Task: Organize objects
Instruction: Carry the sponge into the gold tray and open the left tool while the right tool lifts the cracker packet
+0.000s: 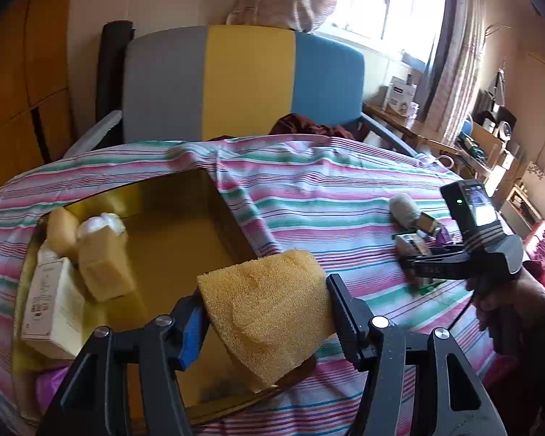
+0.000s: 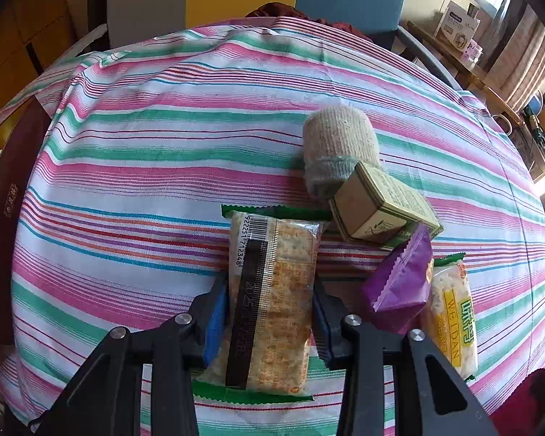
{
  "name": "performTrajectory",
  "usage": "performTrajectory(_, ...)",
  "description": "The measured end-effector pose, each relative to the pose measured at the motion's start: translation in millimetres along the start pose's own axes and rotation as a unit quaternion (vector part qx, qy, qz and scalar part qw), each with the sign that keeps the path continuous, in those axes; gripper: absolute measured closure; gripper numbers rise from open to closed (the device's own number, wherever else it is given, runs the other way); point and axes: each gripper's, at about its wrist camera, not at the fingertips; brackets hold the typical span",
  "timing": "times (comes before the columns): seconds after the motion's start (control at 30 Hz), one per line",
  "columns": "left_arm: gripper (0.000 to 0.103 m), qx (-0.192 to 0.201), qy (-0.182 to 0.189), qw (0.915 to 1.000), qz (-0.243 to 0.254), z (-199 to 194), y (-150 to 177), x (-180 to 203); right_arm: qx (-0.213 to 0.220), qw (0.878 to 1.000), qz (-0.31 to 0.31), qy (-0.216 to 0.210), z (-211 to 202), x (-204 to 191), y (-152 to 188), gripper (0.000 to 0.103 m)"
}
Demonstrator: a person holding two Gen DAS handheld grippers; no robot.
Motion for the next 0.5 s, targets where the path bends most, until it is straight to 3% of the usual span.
performTrajectory(0.2,0.042,-0.009,-0.064,0.9979,0.005,-4.3,16.4,-43.2,0.003,1.000,-0.012,0.008,-0.8,-3.8,0.5,0.063)
performTrajectory(0.5,0.041,-0.050,-0.112,0.9924,-0.005,-2.5,42.7,-88.6,0.006,1.000,-0.022,0.018,-1.4,-10.0,-0.2,0.063)
Point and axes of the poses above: each gripper's, at about its wrist camera, not at the fingertips, and z roughly the way its jaws point, x to its right, y to its underside, and after that the axes turned 13 degrees about x, right-handed
